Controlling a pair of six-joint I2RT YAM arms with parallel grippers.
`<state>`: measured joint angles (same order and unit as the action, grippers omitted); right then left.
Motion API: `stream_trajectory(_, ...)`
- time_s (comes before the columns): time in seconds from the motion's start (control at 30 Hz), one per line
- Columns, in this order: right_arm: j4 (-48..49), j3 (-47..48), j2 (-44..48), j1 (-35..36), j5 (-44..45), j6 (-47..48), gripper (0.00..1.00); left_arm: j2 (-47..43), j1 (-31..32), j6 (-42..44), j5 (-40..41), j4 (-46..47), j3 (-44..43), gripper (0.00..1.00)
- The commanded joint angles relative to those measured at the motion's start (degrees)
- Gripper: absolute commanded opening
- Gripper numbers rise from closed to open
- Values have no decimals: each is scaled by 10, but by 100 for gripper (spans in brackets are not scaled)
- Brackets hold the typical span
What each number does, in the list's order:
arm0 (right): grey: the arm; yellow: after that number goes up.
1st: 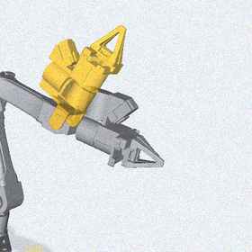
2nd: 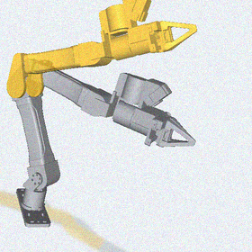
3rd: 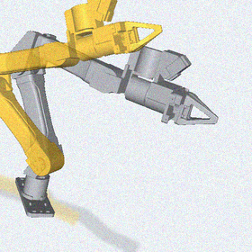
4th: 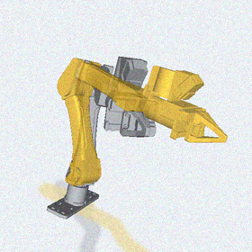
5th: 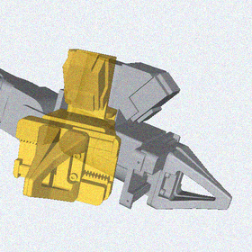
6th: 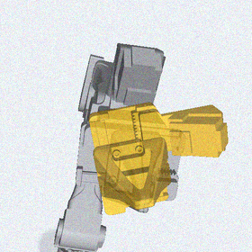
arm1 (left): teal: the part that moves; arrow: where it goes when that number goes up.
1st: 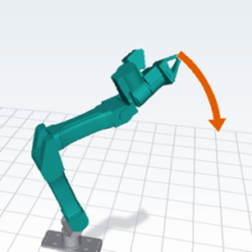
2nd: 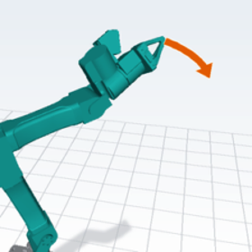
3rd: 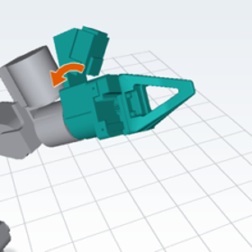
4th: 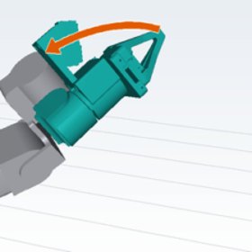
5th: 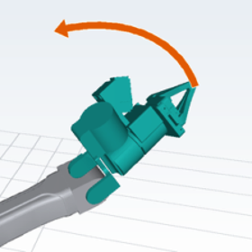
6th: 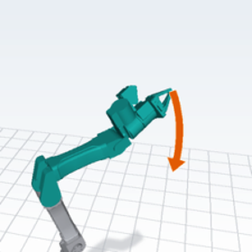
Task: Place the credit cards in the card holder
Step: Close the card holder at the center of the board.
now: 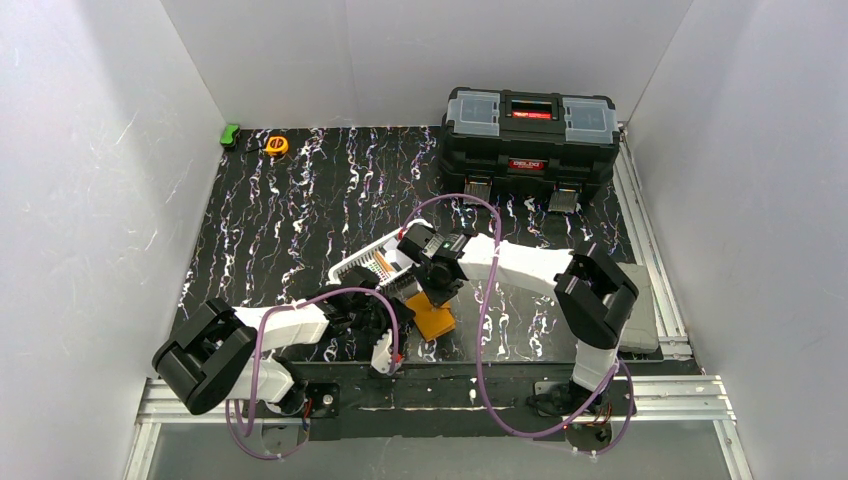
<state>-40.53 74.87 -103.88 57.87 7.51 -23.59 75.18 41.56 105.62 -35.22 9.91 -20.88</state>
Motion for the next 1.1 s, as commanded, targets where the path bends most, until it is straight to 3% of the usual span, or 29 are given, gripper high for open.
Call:
stream_trajectory(0.0,-8,21,25,-1,2,-5,17,-3,0,-2,-28,-53,8,17)
stream_trajectory(0.1,-8,23,25,-1,8,-6,16,-8,-1,-1,-28,-55,9,17)
stream_trajectory(0.3,-3,24,22,-1,12,-8,1,-10,0,-2,-30,-56,11,17)
stream_trajectory(1.07,-4,18,-4,1,-57,21,1,16,11,-4,-24,-42,-2,19)
